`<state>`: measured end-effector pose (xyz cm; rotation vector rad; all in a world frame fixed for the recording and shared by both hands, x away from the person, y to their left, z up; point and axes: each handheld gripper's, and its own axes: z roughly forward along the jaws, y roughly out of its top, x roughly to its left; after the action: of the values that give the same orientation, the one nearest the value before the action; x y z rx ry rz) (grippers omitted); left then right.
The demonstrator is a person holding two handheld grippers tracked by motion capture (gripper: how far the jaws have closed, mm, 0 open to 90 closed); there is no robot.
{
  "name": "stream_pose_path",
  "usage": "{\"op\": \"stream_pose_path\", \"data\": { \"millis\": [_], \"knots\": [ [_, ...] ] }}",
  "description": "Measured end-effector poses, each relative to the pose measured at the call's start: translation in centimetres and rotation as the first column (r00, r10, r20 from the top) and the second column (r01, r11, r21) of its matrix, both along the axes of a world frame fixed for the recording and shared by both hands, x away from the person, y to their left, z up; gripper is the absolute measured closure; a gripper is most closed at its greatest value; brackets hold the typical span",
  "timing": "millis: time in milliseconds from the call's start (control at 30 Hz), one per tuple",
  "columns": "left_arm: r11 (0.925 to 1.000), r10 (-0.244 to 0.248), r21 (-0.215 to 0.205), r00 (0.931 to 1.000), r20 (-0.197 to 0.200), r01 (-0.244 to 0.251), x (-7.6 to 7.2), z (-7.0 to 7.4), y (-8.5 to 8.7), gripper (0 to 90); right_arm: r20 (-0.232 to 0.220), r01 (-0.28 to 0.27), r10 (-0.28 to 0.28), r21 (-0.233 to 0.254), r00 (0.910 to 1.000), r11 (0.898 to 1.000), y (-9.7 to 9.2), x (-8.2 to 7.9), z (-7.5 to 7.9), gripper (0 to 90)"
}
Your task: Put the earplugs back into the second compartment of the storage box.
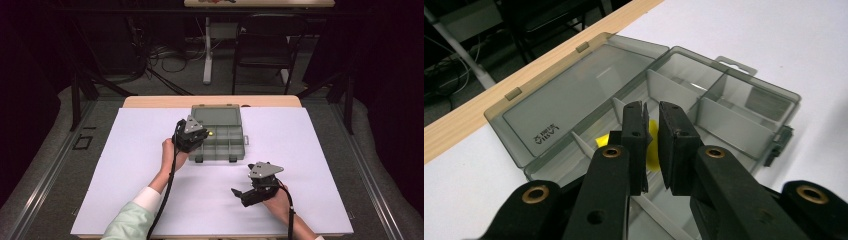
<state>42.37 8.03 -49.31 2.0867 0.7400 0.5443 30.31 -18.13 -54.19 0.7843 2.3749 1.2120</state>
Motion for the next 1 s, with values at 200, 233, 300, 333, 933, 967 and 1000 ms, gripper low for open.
{"op": "stream_pose_path", "data": {
  "millis": [200, 233, 300, 333, 933, 967, 1000],
  "knots": [
    [0.9998, 0.02, 0.007, 0.9998, -0.009, -0.02, 1.0, -0.3, -0.3, 81.3, -0.002, -0.006, 0.006, 0.001, 1.0, 1.0, 0.1, -0.1, -0.1, 0.0],
    [0.9997, 0.023, 0.008, 0.9997, -0.01, -0.023, 1.1, -0.4, -0.4, 81.3, -0.001, -0.005, 0.005, 0.0, 1.0, 1.0, 0.1, 0.0, -0.1, 0.0],
    [0.9995, 0.03, 0.009, 0.9994, -0.018, -0.03, 1.4, -0.6, -0.5, 81.2, 0.0, -0.004, 0.004, 0.0, 1.0, 1.0, 0.1, 0.0, -0.1, 0.0],
    [0.9995, 0.028, 0.018, 0.9995, -0.016, -0.028, 1.6, -0.7, -0.6, 81.2, -0.001, -0.004, 0.004, 0.0, 1.0, 1.0, 0.1, 0.0, -0.1, 0.0],
    [0.9967, 0.051, 0.067, 0.997, -0.059, -0.047, 3.7, -2.1, -2.1, 80.2, -0.001, -0.005, 0.005, -0.003, 1.0, 1.0, 0.0, 0.0, -0.1, 0.0],
    [0.9963, 0.048, 0.075, 0.9967, -0.065, -0.043, 3.7, -2.2, -2.2, 80.0, -0.001, -0.004, 0.004, -0.001, 1.0, 1.0, 0.0, 0.0, -0.1, 0.0],
    [0.9959, 0.047, 0.081, 0.9962, -0.073, -0.041, 3.8, -2.4, -2.2, 79.6, -0.001, -0.004, 0.004, -0.001, 1.0, 1.0, 0.0, 0.0, -0.1, 0.0]
  ]
}}
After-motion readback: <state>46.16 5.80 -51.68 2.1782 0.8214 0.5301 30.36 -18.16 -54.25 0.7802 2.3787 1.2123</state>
